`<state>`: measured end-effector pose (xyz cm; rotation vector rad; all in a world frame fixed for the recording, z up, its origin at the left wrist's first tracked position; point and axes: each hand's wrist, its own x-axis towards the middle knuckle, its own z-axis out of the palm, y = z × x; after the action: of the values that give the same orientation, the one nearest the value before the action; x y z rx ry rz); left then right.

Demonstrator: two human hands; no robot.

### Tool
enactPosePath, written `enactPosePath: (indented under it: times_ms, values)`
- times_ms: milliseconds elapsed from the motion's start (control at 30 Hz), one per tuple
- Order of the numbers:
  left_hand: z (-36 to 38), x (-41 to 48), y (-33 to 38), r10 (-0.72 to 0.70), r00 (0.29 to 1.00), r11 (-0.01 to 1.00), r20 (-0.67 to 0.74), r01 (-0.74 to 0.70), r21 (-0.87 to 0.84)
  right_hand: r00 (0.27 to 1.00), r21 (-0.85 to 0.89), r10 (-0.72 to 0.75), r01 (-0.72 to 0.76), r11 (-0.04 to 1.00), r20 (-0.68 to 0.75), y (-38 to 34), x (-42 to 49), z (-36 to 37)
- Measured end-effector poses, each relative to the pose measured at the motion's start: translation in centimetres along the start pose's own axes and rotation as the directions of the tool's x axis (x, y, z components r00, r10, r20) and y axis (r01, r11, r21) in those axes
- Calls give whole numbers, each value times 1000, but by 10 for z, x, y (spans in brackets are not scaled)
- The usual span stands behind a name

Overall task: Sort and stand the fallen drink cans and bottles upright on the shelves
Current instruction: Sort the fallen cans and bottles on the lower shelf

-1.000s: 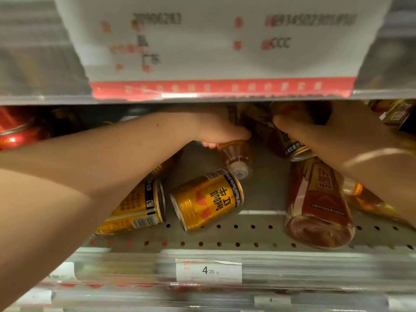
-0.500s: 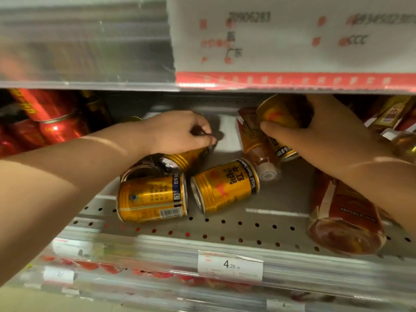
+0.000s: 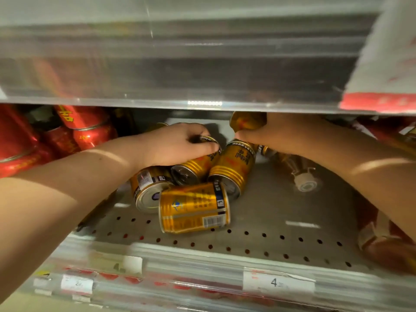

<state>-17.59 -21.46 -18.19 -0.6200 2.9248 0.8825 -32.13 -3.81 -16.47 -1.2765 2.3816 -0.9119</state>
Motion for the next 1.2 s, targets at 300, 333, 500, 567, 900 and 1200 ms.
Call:
enactPosePath:
  times_ms: [300,333,500,567,900,1200]
  values:
    - [-1,-7,-2,71,997,997,23,-71,28,996,-149,-84,80,986,-20,21,17,10]
    - [-2,-8,-2,67,998,996,14,-68,49,996,-150,-90,84,985,-31,22,17,11]
    - [-1,-17,-5,64,996,994,-56,-59,92,997,-185,-83,82,979,2,29,13,17]
    - [1,-20,-3,57,995,993,-86,-48,107,996,-191,-83,89,978,36,31,9,19]
    - [10,-48,0,222,974,928,-39,-199,316,996,-237,-88,82,968,-13,24,5,33]
    - [9,-51,-4,304,943,929,-133,-262,260,979,-186,-133,103,977,-157,20,-12,41]
